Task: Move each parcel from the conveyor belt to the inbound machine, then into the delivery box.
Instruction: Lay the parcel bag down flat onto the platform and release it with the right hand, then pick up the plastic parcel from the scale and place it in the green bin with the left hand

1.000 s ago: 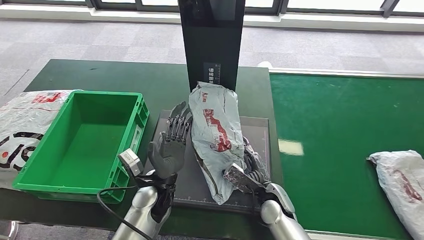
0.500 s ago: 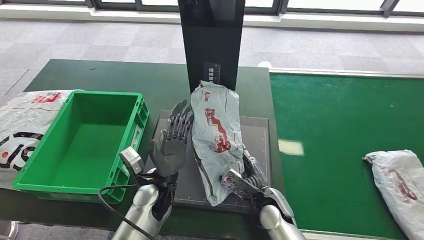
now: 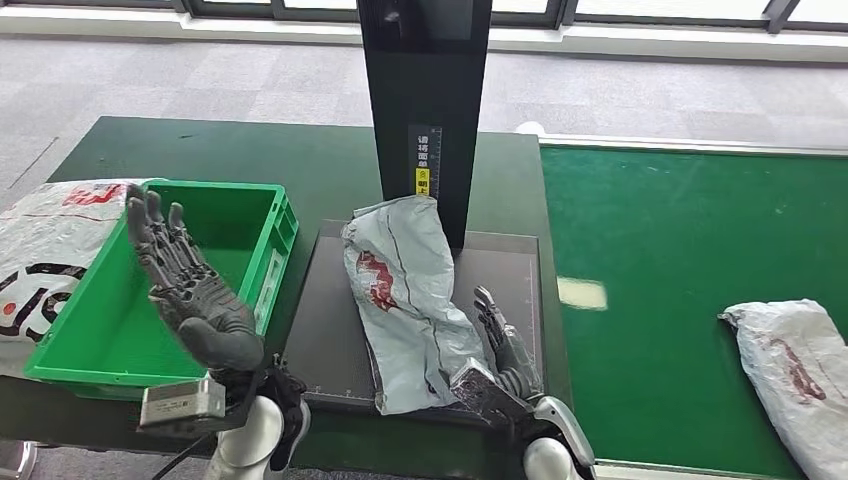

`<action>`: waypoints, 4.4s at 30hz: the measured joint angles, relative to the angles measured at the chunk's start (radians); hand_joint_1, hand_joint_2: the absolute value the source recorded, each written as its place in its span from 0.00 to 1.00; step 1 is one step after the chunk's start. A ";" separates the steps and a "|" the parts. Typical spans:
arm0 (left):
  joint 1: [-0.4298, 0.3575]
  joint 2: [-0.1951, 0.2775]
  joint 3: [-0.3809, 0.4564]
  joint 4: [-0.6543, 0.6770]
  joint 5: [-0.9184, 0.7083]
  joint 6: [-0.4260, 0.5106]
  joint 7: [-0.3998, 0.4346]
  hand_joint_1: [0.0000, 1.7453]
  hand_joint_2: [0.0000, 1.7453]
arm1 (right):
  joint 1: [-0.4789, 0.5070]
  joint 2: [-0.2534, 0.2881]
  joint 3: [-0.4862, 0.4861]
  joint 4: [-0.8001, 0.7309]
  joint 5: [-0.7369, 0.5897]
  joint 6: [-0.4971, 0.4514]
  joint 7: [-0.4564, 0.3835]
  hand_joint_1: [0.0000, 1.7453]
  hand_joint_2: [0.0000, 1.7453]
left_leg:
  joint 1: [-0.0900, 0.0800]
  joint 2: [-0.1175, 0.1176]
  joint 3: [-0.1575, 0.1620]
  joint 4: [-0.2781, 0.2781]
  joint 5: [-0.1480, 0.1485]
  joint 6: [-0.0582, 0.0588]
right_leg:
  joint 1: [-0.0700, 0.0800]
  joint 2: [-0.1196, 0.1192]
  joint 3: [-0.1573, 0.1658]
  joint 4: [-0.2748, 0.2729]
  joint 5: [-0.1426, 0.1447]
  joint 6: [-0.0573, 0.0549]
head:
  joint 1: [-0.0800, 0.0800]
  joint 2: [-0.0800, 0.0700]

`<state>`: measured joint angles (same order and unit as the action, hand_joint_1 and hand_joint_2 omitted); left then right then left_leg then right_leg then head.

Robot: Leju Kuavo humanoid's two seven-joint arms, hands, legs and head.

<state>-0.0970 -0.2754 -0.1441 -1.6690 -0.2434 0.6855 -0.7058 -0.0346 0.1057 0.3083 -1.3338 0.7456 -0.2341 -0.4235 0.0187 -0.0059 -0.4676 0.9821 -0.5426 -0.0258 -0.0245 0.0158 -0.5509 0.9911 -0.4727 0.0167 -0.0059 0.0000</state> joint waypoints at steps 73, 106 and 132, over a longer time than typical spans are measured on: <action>-0.291 0.133 -0.216 0.869 -0.979 -0.441 0.670 0.00 1.00 | 0.174 0.153 -0.054 -0.826 0.010 -0.464 -0.272 0.00 1.00 | -0.002 0.001 -0.001 0.000 -0.001 0.001 | -0.002 0.000 0.005 0.000 0.000 0.001 | 0.000 0.000; -0.268 0.255 -0.224 0.810 -1.013 -0.514 0.644 1.00 1.00 | 0.160 0.146 -0.052 -0.742 -0.007 -0.464 -0.272 0.00 1.00 | -0.001 0.001 0.006 -0.001 0.000 0.000 | -0.001 0.001 0.011 0.001 0.000 0.000 | 0.000 0.000; -0.113 0.185 0.051 0.165 -0.815 0.014 0.367 1.00 1.00 | 0.188 0.145 -0.026 -0.754 0.006 -0.464 -0.273 0.00 1.00 | -0.001 -0.001 -0.004 -0.001 0.001 -0.001 | -0.001 -0.001 0.001 0.001 0.000 0.000 | 0.000 0.000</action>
<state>-0.2097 -0.0899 -0.0935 -1.5042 -1.0586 0.6994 -0.3392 0.1537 0.2506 0.2825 -2.0882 0.7512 -0.6985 -0.6970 0.0178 -0.0068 -0.4719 0.9814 -0.5418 -0.0268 -0.0252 0.0151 -0.5499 0.9924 -0.4729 0.0163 -0.0061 0.0000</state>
